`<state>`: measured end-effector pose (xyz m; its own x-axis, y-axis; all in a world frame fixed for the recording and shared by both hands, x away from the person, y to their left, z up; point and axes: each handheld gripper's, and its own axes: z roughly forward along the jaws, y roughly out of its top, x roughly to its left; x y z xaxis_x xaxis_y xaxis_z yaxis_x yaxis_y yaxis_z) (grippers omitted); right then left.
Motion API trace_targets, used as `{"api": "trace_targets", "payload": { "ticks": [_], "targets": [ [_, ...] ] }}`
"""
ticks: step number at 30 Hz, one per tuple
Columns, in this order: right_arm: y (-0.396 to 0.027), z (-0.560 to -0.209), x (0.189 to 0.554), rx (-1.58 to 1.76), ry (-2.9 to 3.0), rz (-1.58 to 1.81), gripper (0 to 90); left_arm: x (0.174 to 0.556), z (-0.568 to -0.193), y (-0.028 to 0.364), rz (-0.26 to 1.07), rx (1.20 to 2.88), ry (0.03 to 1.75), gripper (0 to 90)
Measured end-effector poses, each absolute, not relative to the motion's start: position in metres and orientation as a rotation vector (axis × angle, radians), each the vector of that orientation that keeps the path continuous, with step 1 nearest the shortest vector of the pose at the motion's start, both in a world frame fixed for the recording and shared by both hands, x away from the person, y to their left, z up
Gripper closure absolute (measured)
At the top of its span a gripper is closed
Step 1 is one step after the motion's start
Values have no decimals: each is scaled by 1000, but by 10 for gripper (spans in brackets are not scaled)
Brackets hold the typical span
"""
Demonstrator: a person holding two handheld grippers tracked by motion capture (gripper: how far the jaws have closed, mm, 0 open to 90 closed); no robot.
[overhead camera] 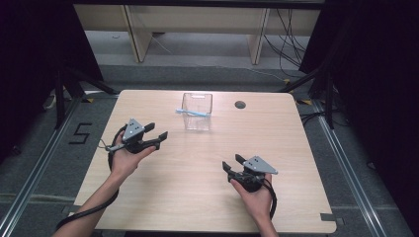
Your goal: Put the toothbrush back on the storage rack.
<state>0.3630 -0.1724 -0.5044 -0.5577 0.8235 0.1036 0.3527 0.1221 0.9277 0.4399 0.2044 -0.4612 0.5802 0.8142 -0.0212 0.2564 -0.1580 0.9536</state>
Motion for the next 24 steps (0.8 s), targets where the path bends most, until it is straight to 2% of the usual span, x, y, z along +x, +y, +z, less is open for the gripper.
{"api": "trace_targets", "payload": {
  "ticks": [24],
  "targets": [
    [-173, -504, 363, 1123, 1963, 1415, 412, 384, -481, 253, 683, 1648, 931, 347]
  ]
}}
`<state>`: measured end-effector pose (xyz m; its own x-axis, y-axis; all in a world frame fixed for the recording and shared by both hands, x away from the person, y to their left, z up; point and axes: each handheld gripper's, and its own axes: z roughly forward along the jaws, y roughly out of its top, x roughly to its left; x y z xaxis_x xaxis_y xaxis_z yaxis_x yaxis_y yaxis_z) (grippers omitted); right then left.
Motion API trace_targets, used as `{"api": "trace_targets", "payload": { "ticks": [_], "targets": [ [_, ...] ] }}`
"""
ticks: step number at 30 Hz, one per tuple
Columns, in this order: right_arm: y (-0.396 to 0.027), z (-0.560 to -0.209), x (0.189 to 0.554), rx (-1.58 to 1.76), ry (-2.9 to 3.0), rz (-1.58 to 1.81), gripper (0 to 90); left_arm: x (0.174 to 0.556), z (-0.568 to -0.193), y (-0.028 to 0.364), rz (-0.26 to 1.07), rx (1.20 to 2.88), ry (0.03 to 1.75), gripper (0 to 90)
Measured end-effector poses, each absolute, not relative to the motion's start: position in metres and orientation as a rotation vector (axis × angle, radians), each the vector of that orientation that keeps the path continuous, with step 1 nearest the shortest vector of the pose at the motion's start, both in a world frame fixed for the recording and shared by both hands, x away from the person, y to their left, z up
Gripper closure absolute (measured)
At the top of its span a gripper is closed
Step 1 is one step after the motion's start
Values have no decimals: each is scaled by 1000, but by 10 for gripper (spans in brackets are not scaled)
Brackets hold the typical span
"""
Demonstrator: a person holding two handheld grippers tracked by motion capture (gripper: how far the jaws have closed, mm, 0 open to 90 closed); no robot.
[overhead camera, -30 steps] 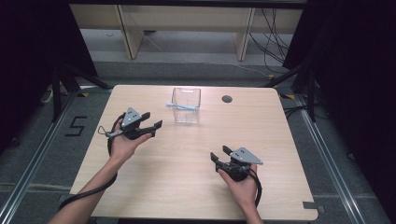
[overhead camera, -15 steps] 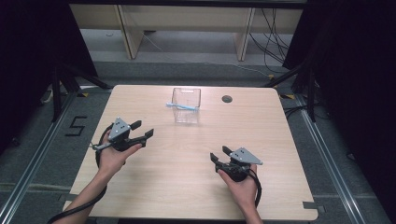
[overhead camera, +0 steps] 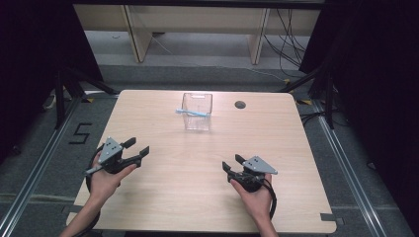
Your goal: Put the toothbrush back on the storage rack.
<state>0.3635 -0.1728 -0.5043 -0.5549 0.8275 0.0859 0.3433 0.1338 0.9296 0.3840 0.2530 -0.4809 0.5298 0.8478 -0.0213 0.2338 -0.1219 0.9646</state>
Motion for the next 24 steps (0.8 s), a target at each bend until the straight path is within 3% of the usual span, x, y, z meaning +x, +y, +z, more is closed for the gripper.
{"api": "trace_targets", "payload": {
  "ticks": [24],
  "targets": [
    [-170, -508, 365, 1093, 1973, 1423, 413, 352, -519, 283, 699, 1618, 995, 325]
  ]
}}
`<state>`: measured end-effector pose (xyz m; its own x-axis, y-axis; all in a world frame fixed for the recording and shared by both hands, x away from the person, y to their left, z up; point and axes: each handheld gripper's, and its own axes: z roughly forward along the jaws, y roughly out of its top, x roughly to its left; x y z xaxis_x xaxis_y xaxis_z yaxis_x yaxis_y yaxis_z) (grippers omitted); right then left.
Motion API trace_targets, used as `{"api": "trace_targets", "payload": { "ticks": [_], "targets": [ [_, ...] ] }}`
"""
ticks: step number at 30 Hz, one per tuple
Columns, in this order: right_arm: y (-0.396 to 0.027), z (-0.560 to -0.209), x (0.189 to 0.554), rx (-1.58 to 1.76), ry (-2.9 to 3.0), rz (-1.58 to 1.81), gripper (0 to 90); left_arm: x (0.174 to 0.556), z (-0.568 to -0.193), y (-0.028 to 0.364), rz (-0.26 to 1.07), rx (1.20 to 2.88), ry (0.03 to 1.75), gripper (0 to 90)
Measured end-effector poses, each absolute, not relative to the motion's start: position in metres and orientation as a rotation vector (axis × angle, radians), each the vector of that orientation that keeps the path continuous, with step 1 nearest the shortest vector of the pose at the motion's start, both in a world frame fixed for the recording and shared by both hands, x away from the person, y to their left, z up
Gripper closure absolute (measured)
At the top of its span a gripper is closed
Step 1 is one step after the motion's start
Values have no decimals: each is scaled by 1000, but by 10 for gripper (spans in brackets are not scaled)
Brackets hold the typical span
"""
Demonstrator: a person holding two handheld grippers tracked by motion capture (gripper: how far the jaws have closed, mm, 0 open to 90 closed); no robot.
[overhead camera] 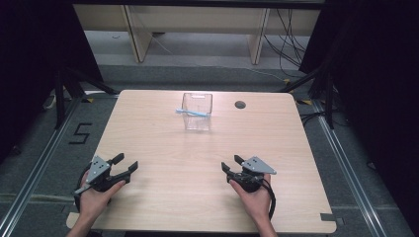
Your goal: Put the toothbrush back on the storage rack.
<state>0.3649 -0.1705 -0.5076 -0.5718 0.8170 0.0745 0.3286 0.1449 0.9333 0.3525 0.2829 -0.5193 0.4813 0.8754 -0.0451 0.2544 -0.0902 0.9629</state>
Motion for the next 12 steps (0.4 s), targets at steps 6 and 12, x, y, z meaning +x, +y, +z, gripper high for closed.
{"api": "trace_targets", "payload": {
  "ticks": [6, 12],
  "targets": [
    [-169, -508, 364, 1135, 1973, 1445, 413, 353, -525, 284, 698, 1585, 993, 316],
    [-170, -508, 365, 1136, 1975, 1444, 412, 351, -524, 286, 701, 1571, 1022, 313]
  ]
}}
